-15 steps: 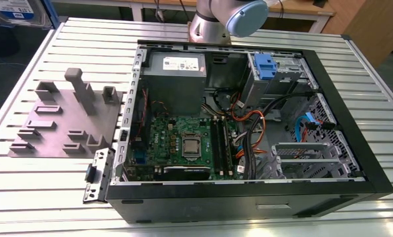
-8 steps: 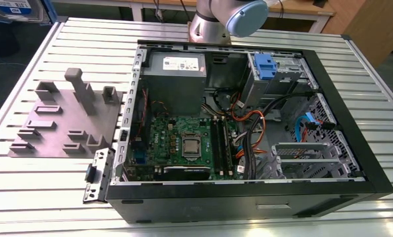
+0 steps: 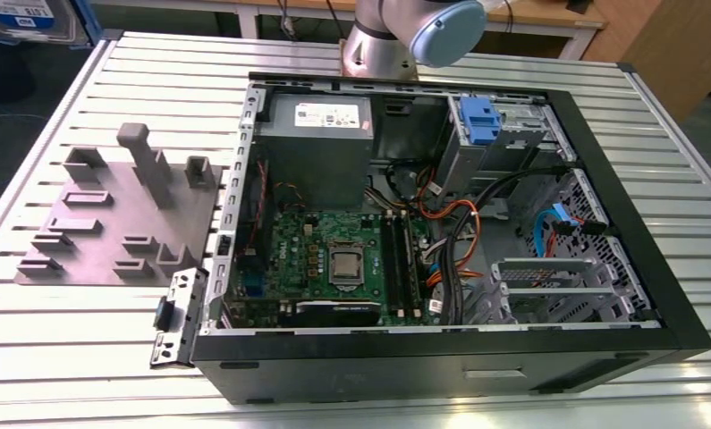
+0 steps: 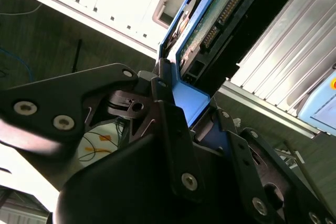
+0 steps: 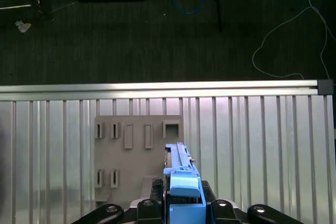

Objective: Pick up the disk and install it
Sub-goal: 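Pick up the disk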

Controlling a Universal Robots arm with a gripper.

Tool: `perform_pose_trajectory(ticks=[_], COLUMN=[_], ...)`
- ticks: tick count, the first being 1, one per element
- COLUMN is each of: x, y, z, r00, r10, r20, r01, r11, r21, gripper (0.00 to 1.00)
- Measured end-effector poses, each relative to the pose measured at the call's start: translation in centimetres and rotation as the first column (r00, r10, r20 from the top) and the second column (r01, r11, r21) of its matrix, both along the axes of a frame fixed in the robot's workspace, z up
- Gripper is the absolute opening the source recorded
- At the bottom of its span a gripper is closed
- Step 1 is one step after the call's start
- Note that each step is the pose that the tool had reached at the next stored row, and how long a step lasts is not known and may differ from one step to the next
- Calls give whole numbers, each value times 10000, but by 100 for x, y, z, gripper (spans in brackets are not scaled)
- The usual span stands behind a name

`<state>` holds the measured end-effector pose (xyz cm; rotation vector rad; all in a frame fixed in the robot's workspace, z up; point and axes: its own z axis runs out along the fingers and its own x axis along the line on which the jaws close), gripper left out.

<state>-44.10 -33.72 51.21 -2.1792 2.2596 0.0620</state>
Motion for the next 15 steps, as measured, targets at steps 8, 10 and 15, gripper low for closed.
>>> perform_pose_trajectory(ticks=[8, 10, 15], x=[5, 18, 76], y=[-35, -35, -35], z=[0, 0, 0], r00=[10000, 10000, 10000], r10=[0, 1, 0], r20=[0, -1, 0], r01=[0, -1, 0], r11=[10000, 10000, 10000], r21=[1, 0, 0], gripper=[36, 36, 36])
